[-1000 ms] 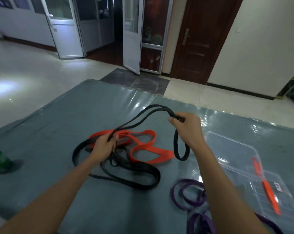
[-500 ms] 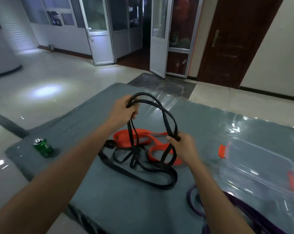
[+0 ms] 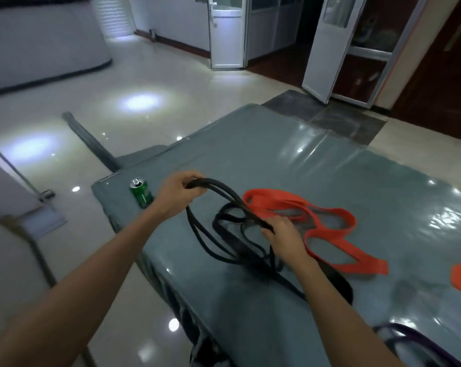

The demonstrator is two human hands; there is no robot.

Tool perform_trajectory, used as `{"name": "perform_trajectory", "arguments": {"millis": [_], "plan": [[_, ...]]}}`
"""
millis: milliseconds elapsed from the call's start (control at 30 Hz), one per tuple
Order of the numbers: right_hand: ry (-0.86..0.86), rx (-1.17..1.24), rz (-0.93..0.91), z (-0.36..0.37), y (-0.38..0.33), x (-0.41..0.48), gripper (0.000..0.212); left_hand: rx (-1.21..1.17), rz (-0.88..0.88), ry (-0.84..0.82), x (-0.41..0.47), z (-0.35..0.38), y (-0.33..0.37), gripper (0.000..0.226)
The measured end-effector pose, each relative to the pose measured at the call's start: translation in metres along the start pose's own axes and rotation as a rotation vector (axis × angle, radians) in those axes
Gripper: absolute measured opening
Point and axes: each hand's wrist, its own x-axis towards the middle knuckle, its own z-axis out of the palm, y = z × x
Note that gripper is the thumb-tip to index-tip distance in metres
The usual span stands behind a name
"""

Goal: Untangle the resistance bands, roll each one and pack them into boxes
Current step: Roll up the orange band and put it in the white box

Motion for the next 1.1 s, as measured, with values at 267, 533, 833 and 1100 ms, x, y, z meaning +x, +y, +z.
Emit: {"name": "perform_trajectory", "arguments": {"millis": [267,533,833,1100], "plan": [[-0.287,-0.283,-0.087,0.109,-0.029,0.044,0.028,0.317,-0.16,-0.193,-0.009,-0.059,-0.145,0.018],[-0.513,-0.444,-0.16,0.154,-0.011,0.01,0.057,0.712,-0.108,-0.543,-0.038,-0.023,-0.219,0.038],[-0.35,-0.492,-0.126,0.153,-0.014,0.016,0.023,0.981,0.044,-0.738,-0.034,0.013,-0.23,0.072],[0.025,-0.146,0.009,0.083,-0.016,0.019,0.031,0.707,0.059,-0.755,-0.007,0.057,-0.185,0.095]]}}
